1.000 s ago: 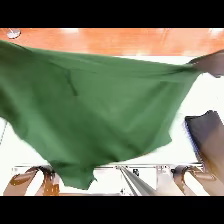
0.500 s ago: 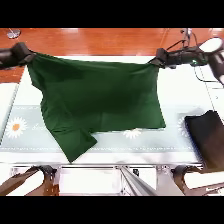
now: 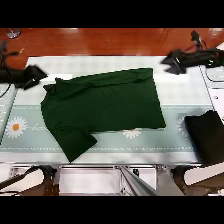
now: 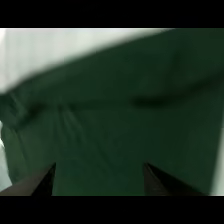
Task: Fold the shirts.
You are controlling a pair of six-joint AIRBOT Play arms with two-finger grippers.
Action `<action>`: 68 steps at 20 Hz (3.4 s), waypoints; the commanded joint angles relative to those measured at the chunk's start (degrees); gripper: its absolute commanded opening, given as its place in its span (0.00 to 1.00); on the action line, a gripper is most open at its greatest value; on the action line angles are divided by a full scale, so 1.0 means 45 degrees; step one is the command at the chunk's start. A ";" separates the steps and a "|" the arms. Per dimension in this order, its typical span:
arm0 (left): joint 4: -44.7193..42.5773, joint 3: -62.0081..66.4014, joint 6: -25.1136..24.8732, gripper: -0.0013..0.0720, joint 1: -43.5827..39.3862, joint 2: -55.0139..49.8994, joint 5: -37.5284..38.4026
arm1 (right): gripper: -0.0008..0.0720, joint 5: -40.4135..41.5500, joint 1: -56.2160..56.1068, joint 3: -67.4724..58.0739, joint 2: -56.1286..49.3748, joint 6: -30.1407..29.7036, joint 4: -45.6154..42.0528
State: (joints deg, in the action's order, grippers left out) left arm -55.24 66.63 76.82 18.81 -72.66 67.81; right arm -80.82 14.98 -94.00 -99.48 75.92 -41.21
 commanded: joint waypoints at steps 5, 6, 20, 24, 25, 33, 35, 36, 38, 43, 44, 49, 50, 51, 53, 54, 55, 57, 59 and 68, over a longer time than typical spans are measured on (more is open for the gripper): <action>-0.1073 -0.6057 0.0223 0.98 0.4333 0.1875 0.2161 | 0.85 0.1190 0.2909 0.8038 0.5085 -0.1477 -0.1428; -0.0811 -0.6630 0.0185 0.98 0.4867 0.2035 0.2157 | 0.85 0.1651 0.2997 0.9199 0.5853 -0.1880 -0.1069; 0.2574 -0.8718 -0.1302 0.97 0.2030 0.1268 -0.1515 | 0.85 0.3415 0.2982 1.3838 0.8442 -0.2871 0.0680; 0.2618 -0.8374 -0.2074 0.04 0.1409 0.1234 -0.1146 | 0.85 0.3886 0.2977 1.3843 0.8442 -0.1608 -0.1069; 0.2618 -0.8223 -0.2268 0.04 0.1413 0.1234 -0.0947 | 0.85 0.3750 0.2968 1.3872 0.8437 -0.0986 -0.1773; 0.2613 -0.8140 -0.2268 0.04 0.1394 0.1229 -0.0957 | 0.85 0.2837 0.1928 1.4236 0.7596 -0.0408 -0.2414; 0.2618 -0.8140 -0.2259 0.04 0.1394 0.1234 -0.0908 | 0.85 0.3764 0.0908 1.4027 0.6902 -0.0369 -0.2113; 0.2618 -0.8140 -0.2259 0.04 0.1394 0.1234 -0.0908 | 0.85 0.4303 0.0583 1.3770 0.6601 -0.0350 -0.1608; 0.2618 -0.8145 -0.2263 0.04 0.1394 0.1229 -0.0937 | 0.85 0.4862 -0.0015 1.3080 0.6018 -0.0355 -0.0724; 0.2968 -0.8106 -0.2263 0.04 0.1370 0.1268 -0.1005 | 0.06 0.4935 -0.2288 1.1366 0.4634 -0.0253 -0.0583; 0.3288 -0.7946 -0.2259 0.04 0.1370 0.1316 -0.0879 | 0.05 0.4779 -0.2613 1.0996 0.4634 -0.0364 -0.0641; 0.7864 -0.3886 -0.2924 0.04 0.1375 0.2550 -0.0330 | 0.05 0.2336 -0.2424 0.4852 0.5056 0.0908 -0.2341; 0.8194 -0.2438 -0.2968 0.04 0.1375 0.2968 -0.0850 | 0.05 0.2132 -0.2268 0.2958 0.5192 0.1214 -0.2710; 0.8136 -0.1059 -0.2963 0.04 0.1384 0.3327 -0.1433 | 0.05 0.1943 -0.2108 0.1112 0.5270 0.1530 -0.3099; 0.7898 0.1637 -0.2914 0.04 0.1588 0.3934 -0.2220 | 0.05 0.1326 -0.1753 -0.2647 0.5362 0.2001 -0.3492; 0.7601 0.2934 -0.2905 0.04 0.1783 0.4240 -0.2254 | 0.05 0.0908 -0.1617 -0.4376 0.5493 0.2021 -0.3497; 0.7082 0.3988 -0.2807 0.04 0.1977 0.4605 -0.2254 | 0.05 0.0709 -0.1593 -0.5659 0.5746 0.2016 -0.3585; 0.5440 0.5717 -0.2011 0.04 0.2501 0.5605 -0.2254 | 0.05 0.1059 -0.1593 -0.6504 0.7130 0.1933 -0.3755; 0.3759 0.6611 -0.1515 0.04 0.2997 0.6917 -0.2268 | 0.05 0.1044 -0.1593 -0.6149 0.8752 0.1797 -0.4265; -0.4396 0.6727 0.0432 0.04 -0.0627 1.1128 -0.1195 | 0.05 -0.0952 -0.1593 -0.4770 1.2871 0.2006 -0.5965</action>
State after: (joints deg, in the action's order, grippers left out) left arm -61.89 96.36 75.79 22.52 -26.55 60.31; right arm -80.71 7.79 -115.90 -45.08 84.33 -66.26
